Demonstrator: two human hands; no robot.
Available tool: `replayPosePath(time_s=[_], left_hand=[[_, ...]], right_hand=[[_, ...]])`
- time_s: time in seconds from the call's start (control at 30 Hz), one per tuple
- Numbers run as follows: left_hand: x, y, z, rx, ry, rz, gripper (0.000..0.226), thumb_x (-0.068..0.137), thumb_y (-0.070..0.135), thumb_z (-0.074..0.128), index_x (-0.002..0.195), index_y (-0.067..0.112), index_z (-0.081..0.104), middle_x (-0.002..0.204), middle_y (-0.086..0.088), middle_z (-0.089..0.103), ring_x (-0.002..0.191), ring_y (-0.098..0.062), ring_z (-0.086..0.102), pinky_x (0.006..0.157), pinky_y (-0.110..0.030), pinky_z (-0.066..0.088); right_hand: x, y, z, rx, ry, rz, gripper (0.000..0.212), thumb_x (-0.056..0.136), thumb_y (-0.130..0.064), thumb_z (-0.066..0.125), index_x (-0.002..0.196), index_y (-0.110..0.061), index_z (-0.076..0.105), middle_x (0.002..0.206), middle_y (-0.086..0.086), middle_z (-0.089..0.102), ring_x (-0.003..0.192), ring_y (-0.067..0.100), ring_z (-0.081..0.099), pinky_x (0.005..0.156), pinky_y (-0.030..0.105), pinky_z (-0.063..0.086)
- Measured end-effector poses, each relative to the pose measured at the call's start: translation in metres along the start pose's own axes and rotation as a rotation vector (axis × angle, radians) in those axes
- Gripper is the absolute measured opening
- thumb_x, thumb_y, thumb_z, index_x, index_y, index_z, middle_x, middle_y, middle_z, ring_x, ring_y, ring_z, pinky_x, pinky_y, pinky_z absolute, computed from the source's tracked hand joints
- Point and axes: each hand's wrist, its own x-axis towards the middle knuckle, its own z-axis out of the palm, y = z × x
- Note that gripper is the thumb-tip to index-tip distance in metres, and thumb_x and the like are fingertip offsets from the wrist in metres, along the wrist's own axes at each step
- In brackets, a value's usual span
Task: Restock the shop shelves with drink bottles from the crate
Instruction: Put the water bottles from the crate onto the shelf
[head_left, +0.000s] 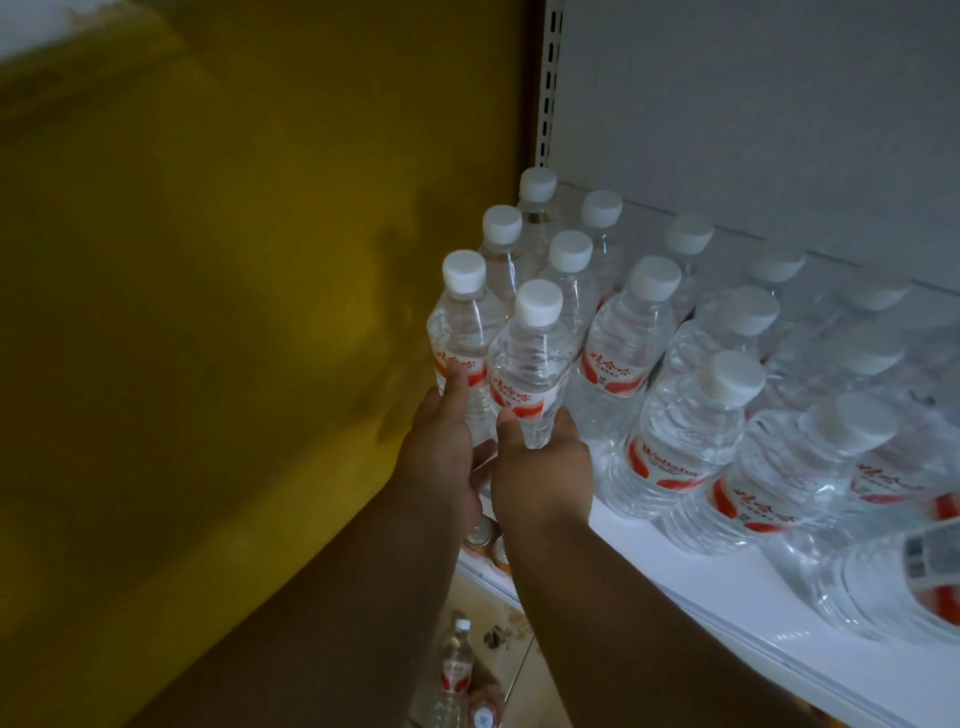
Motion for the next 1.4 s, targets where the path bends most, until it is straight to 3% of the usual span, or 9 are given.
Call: replayPosePath(time_s=[0.3,0.5,0.6,0.73,0.9,1.07,1.13,1.23,1.4], left_hand=[[-0.007,0.006,0.005,-0.041,0.088,-0.034,0.077,0.079,0.077,0.062,0.143,0.035,0.053,0.135,-0.002,0.063,0.115,-0.025,0.063,0.095,-0.046,0.055],[-0.013,-0.006,0.004,-0.165,0.109,-0.178,0.091,0.076,0.078,0.065,0.138,0.012,0.053,0.129,-0.008,0.062,0.123,-0.031,0.061,0.102,-0.053,0.051],[-0.017,-0.013,0.003,-0.207,0.094,-0.179,0.078,0.085,0.071,0.062,0.134,0.012,0.052,0.136,-0.008,0.062,0.117,-0.033,0.066,0.085,-0.051,0.058],[-0.026,-0.014,-0.001,-0.215,0.007,-0.162,0.044,0.094,0.058,0.060,0.105,0.016,0.062,0.096,-0.005,0.080,0.079,-0.026,0.077,0.053,-0.035,0.059],[-0.045,-0.019,-0.012,-0.163,-0.024,-0.096,0.035,0.101,0.040,0.056,0.106,0.007,0.069,0.080,-0.006,0.079,0.070,-0.021,0.077,0.053,-0.031,0.058],[-0.101,-0.034,-0.031,-0.090,0.044,0.077,0.026,0.100,0.027,0.057,0.114,0.009,0.068,0.105,-0.009,0.078,0.099,-0.022,0.074,0.092,-0.045,0.056],[-0.137,-0.042,-0.040,-0.073,0.110,0.183,0.012,0.098,0.019,0.059,0.098,0.011,0.068,0.089,-0.004,0.079,0.090,-0.021,0.073,0.088,-0.043,0.056],[-0.191,-0.059,-0.055,0.049,0.121,0.319,0.007,0.091,0.022,0.064,0.085,0.020,0.068,0.070,0.007,0.073,0.078,-0.015,0.068,0.076,-0.036,0.052],[-0.245,-0.104,-0.072,0.272,-0.009,0.449,0.010,0.081,0.026,0.063,0.073,0.030,0.067,0.066,0.009,0.064,0.063,-0.005,0.059,0.057,-0.020,0.050]], right_hand=[[0.000,0.000,-0.004,0.050,0.045,-0.097,0.068,0.094,-0.041,0.065,0.152,-0.032,0.031,0.151,-0.003,0.045,0.138,0.024,0.047,0.109,0.040,0.042],[-0.002,0.000,-0.005,0.047,0.048,-0.080,0.064,0.093,-0.039,0.068,0.147,-0.028,0.035,0.147,-0.002,0.048,0.133,0.025,0.051,0.105,0.038,0.044],[-0.007,0.003,-0.005,0.048,0.045,-0.054,0.060,0.094,-0.037,0.066,0.145,-0.027,0.037,0.146,-0.001,0.047,0.133,0.027,0.051,0.106,0.041,0.046],[-0.014,0.005,-0.004,0.052,0.026,-0.042,0.056,0.094,-0.034,0.065,0.143,-0.025,0.039,0.141,-0.001,0.052,0.125,0.026,0.058,0.101,0.046,0.052],[-0.031,0.006,-0.011,0.022,0.008,-0.073,0.050,0.096,-0.033,0.061,0.141,-0.025,0.043,0.141,-0.002,0.052,0.120,0.017,0.056,0.096,0.035,0.050],[-0.076,0.007,-0.034,0.117,-0.040,-0.043,0.031,0.096,-0.033,0.062,0.124,-0.024,0.055,0.100,-0.020,0.070,0.088,0.014,0.067,0.081,0.033,0.055],[-0.108,0.010,-0.048,0.151,-0.038,-0.034,0.015,0.095,-0.028,0.063,0.109,-0.023,0.058,0.073,-0.020,0.069,0.073,0.016,0.067,0.078,0.037,0.058],[-0.163,0.030,-0.074,0.143,0.000,-0.062,0.010,0.094,-0.023,0.064,0.090,-0.031,0.058,0.079,-0.011,0.066,0.075,0.007,0.063,0.077,0.032,0.053],[-0.233,0.086,-0.113,0.188,0.040,-0.024,0.011,0.094,-0.020,0.065,0.090,-0.030,0.061,0.075,-0.014,0.065,0.063,-0.006,0.059,0.055,0.009,0.043]])
